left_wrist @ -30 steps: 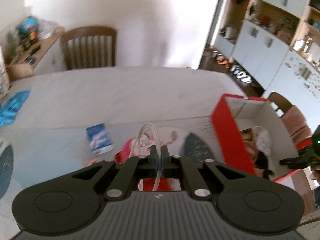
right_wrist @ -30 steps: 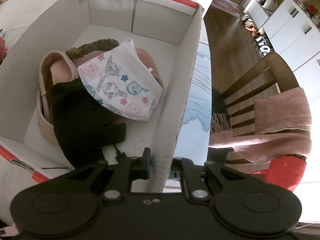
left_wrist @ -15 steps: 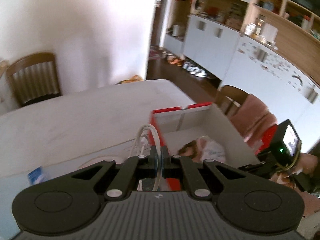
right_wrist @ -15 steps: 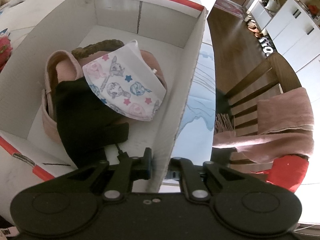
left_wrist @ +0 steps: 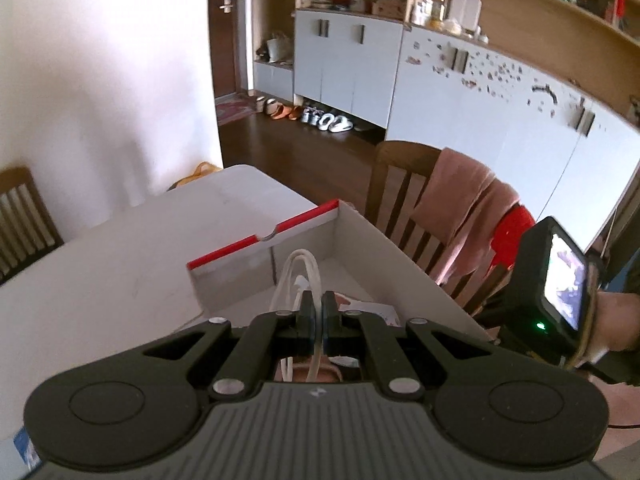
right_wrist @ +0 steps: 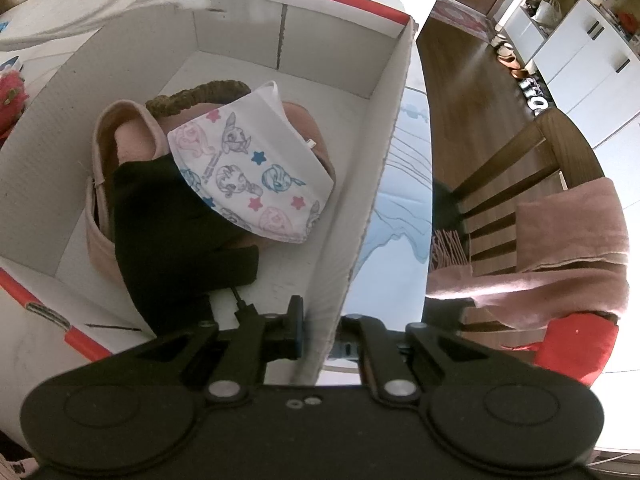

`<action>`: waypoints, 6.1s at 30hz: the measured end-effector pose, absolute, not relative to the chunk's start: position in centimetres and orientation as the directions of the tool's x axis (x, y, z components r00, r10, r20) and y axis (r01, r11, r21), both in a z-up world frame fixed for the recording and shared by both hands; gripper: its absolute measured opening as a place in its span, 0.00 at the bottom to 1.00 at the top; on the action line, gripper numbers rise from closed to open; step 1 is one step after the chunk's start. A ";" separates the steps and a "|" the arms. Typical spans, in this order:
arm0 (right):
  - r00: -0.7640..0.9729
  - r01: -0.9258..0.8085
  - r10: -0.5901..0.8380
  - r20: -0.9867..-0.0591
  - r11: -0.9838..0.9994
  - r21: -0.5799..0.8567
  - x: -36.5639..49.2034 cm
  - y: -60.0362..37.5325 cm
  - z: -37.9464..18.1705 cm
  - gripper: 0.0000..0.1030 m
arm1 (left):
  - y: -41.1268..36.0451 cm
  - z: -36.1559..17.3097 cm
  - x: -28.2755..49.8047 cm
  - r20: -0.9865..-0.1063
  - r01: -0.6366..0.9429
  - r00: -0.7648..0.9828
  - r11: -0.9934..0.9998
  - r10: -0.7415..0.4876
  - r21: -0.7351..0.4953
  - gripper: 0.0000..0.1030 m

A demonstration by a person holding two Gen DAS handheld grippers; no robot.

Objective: Organize objects
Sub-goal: 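Carry the white cable into the box and open the left gripper, then move the left gripper back to the pink plush toy on the table, then grasp the pink plush toy with the left gripper and lift it, then carry the pink plush toy into the box and open the left gripper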

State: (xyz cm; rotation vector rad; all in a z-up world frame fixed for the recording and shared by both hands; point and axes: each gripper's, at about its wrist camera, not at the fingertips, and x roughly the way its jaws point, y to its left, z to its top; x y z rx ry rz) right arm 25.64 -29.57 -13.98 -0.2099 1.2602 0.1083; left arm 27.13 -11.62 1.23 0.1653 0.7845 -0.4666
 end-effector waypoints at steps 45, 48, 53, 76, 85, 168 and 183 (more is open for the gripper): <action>0.300 -0.185 -0.011 -0.954 0.980 -0.069 25.7 -29.7 -13.5 0.07 | -16.4 -8.6 29.7 -0.864 0.518 0.409 0.854 -0.293 -0.044 0.63; 0.300 -0.185 -0.010 -0.954 0.980 -0.069 25.7 -29.7 -13.5 0.07 | -16.0 -8.1 29.2 -0.859 0.508 0.415 0.860 -0.300 -0.055 0.63; 0.300 -0.187 -0.011 -0.954 0.980 -0.070 25.7 -29.8 -13.5 0.07 | -14.3 -6.6 27.7 -0.834 0.478 0.446 0.874 -0.325 -0.086 0.63; 0.294 -0.156 0.012 -0.956 0.987 -0.035 26.0 -30.6 -12.6 0.07 | -5.1 -0.6 22.1 -0.748 0.281 0.573 0.938 -0.333 -0.202 0.74; 0.296 -0.130 0.018 -0.955 0.991 -0.022 26.0 -30.9 -12.1 0.09 | 1.3 -0.9 19.8 -0.755 0.132 0.617 0.975 -0.223 -0.180 0.87; 0.313 -0.124 0.005 -0.950 0.992 -0.036 26.1 -30.4 -11.9 0.05 | 2.7 1.7 22.2 -0.773 0.179 0.630 0.982 -0.070 0.056 0.77; 0.314 -0.124 0.007 -0.949 0.992 -0.034 26.2 -30.4 -11.8 0.05 | -8.4 3.1 24.3 -0.733 0.431 0.628 0.901 -0.261 0.049 0.77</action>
